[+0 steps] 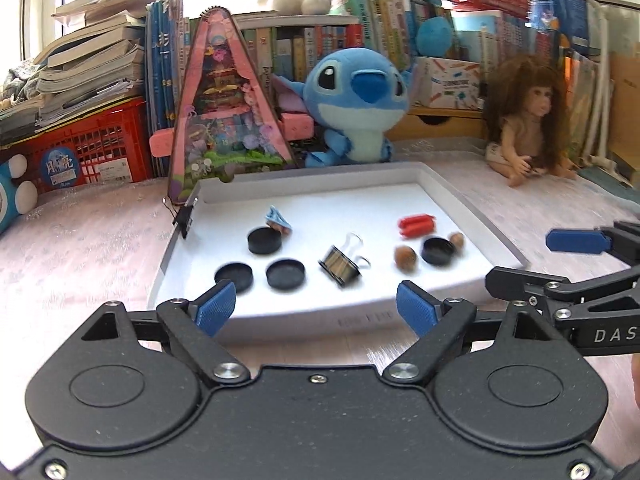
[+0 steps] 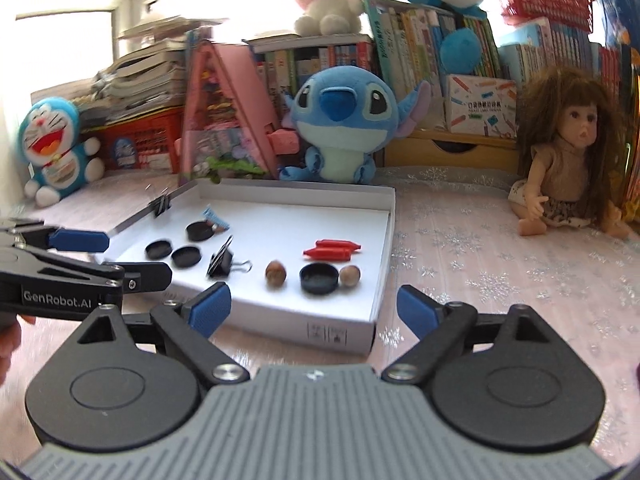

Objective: Organize rigid objects
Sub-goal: 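Withdraw both tools toward the remaining blue hair clip and clear ball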

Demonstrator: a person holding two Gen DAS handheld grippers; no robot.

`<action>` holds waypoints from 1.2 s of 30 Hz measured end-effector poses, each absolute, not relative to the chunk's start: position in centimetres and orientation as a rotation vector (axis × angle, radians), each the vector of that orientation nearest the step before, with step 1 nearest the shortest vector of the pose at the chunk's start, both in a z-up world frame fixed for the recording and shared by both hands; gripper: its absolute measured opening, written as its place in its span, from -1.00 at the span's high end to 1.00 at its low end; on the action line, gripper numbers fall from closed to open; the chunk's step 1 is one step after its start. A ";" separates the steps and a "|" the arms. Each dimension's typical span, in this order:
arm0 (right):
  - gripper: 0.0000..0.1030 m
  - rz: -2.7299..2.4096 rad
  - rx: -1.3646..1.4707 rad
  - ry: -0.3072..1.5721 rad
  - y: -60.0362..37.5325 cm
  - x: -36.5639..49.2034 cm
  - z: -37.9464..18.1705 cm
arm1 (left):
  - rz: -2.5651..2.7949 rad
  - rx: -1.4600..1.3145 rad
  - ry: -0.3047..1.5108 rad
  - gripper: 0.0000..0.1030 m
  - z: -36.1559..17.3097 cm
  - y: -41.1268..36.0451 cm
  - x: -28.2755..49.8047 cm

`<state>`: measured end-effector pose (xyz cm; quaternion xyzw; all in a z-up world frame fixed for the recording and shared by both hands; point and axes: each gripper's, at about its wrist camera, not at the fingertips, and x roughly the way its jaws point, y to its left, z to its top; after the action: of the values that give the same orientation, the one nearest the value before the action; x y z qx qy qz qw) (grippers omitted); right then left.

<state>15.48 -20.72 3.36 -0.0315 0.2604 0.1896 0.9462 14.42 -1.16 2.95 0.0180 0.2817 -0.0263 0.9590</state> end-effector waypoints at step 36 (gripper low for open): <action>-0.93 0.496 -0.206 0.517 -23.3 3.5 0.5 | -0.418 0.045 0.648 0.10 -0.9 -4.5 0.9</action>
<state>3.49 -23.32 0.51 -0.1009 0.2526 0.2423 0.9313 0.86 -4.48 -0.86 0.0218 0.3160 -0.2037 0.9264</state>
